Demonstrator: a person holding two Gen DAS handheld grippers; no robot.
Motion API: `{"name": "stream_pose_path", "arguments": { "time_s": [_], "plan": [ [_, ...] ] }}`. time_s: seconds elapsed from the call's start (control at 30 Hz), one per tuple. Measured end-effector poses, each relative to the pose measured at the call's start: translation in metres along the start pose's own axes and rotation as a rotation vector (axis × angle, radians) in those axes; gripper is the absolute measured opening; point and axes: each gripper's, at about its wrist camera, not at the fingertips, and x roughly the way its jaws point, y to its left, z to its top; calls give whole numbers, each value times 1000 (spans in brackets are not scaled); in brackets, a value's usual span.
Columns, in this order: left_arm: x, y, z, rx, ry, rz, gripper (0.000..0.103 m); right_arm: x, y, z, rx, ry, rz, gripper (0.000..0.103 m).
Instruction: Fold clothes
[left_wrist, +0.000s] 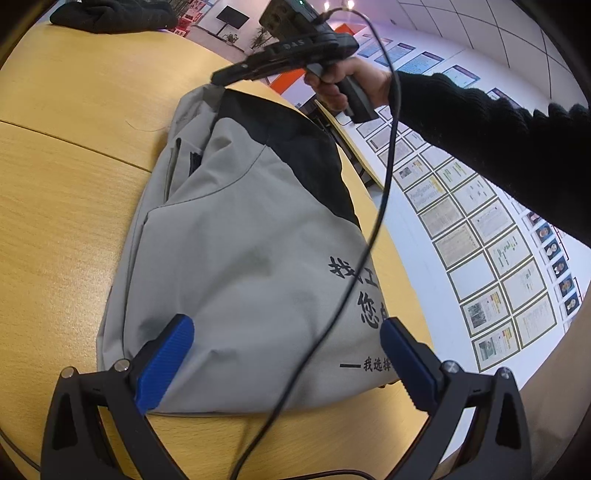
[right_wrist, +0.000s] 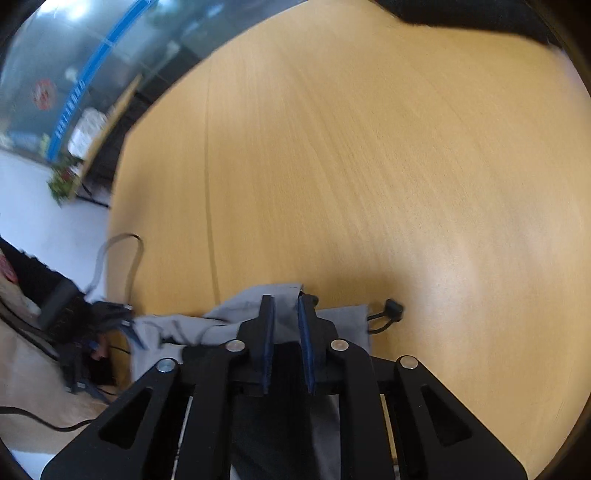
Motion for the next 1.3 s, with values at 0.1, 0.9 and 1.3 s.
{"name": "stream_pose_path", "arguments": {
  "time_s": [0.1,0.9,1.3],
  "plan": [
    [1,1,1,5,2,1,103,3,-8,-3,54,40,34,16],
    [-16,3,4,40,-4,-17,102,16,-35,6,49,29,247,5],
    [-24,16,8,26,10,-14,103,8,-88,-42,217,-7,-40,4]
  ]
}}
